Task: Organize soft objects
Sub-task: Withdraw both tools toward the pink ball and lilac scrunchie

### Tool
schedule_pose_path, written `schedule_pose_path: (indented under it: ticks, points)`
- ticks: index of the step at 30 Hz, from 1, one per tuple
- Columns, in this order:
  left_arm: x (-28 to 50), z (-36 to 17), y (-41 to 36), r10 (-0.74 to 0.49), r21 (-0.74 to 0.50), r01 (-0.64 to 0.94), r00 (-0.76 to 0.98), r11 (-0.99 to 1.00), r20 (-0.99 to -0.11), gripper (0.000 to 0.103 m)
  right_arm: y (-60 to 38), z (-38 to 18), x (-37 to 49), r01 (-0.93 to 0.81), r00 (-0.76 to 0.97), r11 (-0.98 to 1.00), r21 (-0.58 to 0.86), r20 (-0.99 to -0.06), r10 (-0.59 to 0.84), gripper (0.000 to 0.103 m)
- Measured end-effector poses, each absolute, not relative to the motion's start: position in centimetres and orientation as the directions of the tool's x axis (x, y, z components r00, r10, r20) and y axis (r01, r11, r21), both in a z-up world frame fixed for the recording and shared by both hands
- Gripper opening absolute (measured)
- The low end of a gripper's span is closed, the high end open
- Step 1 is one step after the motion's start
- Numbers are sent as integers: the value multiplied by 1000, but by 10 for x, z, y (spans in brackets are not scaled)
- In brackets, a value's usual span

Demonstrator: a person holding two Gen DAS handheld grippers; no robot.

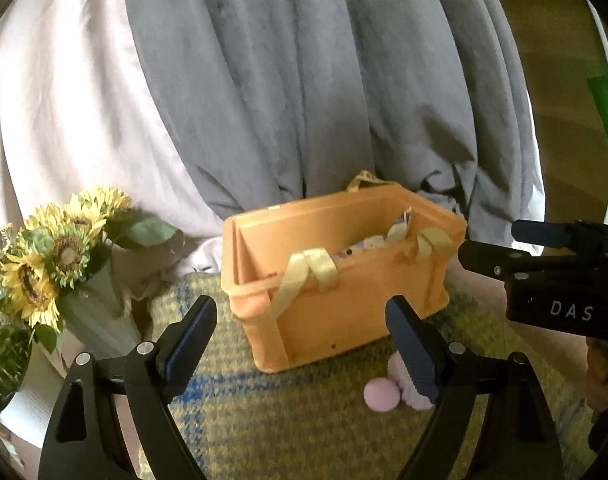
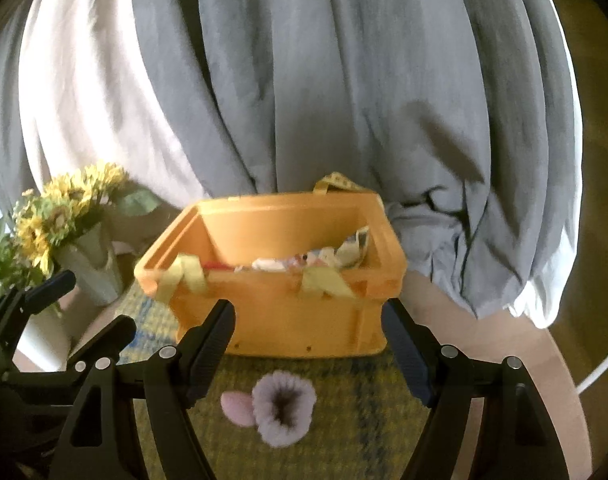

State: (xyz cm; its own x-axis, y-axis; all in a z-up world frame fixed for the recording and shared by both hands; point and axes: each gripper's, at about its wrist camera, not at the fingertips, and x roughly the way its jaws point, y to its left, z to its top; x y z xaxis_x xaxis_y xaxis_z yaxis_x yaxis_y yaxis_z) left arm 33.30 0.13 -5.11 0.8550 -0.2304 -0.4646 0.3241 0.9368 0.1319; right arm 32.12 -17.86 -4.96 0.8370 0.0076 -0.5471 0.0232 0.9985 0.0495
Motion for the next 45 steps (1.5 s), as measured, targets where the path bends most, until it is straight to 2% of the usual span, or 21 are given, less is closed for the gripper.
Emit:
schedule_pose_path:
  ticks: [18,28,33,45]
  points:
    - [309,-98,7,-312,163,454,792,876,-525,85,-162,-99,289,41,771,997,70,-636,13,76]
    - [330,-125,13,-369,87,504,729,859,-577,70,-156,-133,294,80,742,992,93,-670,3,76]
    - [343,-135,11,-426,28,546,683,837,-593,68,-157,-151,300,101,733,989,107,-680,-1,75]
    - [369,-167,-8,-508,-33,647,567,762,-648,58,-162,-181,318,89,726,983,161,-686,46,64]
